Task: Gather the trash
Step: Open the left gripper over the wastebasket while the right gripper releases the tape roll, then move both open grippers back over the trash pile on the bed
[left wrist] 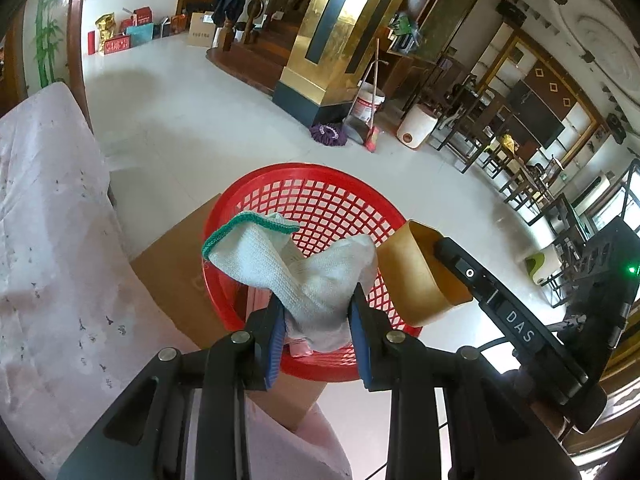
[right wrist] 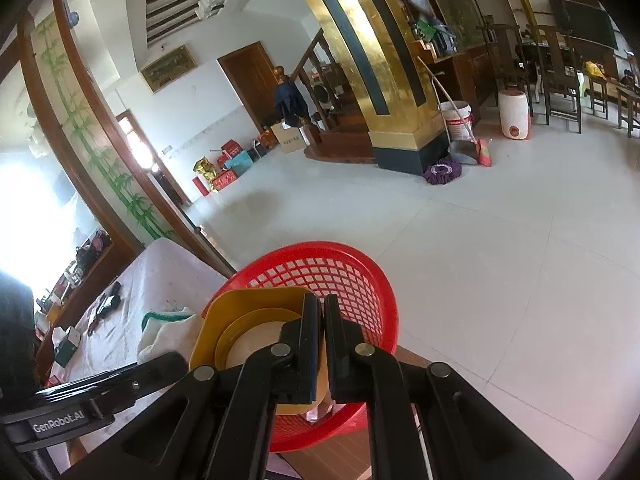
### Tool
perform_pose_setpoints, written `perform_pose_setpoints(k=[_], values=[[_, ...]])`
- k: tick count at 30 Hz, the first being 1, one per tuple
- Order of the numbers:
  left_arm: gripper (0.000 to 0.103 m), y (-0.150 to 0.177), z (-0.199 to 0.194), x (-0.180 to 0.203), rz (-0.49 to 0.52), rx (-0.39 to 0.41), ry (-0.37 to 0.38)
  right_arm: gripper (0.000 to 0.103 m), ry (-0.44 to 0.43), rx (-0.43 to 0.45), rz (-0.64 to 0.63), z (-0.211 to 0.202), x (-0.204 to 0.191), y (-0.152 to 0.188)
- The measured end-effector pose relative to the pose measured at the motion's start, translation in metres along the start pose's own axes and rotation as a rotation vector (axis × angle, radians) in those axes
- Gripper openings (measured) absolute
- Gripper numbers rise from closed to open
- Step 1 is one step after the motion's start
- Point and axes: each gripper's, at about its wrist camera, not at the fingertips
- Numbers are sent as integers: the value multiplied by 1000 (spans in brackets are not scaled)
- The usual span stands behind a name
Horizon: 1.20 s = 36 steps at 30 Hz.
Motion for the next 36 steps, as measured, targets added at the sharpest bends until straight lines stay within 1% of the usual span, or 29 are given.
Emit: perform_pose_setpoints(k=[7, 13, 16, 17, 22, 23, 24, 25, 26, 27, 29, 31, 32, 33, 34, 35, 36], values=[[28, -3, 11, 1, -6, -17, -8, 4, 33, -14, -28, 11, -6, -1], [29, 0, 18, 3, -2, -35, -14, 4, 59, -24, -29, 17, 2, -1], [29, -3, 18, 4, -5, -31, -15, 5, 60, -31, -30, 19, 1, -1], [30, -2, 17, 4, -5, -30, -16, 7, 61, -32, -31, 20, 1, -2], [40, -1, 13, 1, -1, -29, -18, 8, 58, -39, -24, 20, 1, -1], [42, -1, 12, 1, -4, -25, -14, 10, 47, -38, -16, 19, 1, -1], [50, -2, 8, 2, -6, -20, -8, 12, 38, -32, -2, 15, 2, -2], [53, -3, 5, 1, -4, -13, -7, 21, 37, -24, 4, 12, 2, -3], [53, -3, -2, 2, 0, 3, -10, 35, 41, -16, 7, 9, 2, -4], [53, -2, -7, 3, 4, 10, -12, 38, 43, -9, 9, 6, 1, -5], [53, 1, -22, 4, 9, 27, -6, 39, 39, -1, 7, -2, -3, -7], [53, 9, -49, 4, 5, 61, -2, 39, 18, 15, -3, -17, -11, -8], [54, 14, -64, 4, 2, 80, -3, 40, 10, 21, -8, -24, -15, -7], [59, 19, -74, 4, 0, 93, -8, 42, -7, 33, -18, -36, -22, -5], [65, 26, -95, 2, -8, 121, -20, 50, -21, 41, -26, -44, -29, -2], [68, 33, -110, 0, -14, 144, -25, 59, -38, 52, -35, -54, -36, 2], [72, 45, -132, -3, -28, 178, -31, 62, -66, 70, -49, -70, -47, 8]])
Point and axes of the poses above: each gripper's, at about its wrist camera, not at the fingertips, and z roughly the way its jaws point, x to its right, y to its underside, and after that the axes turned 4 degrees about y, right-handed
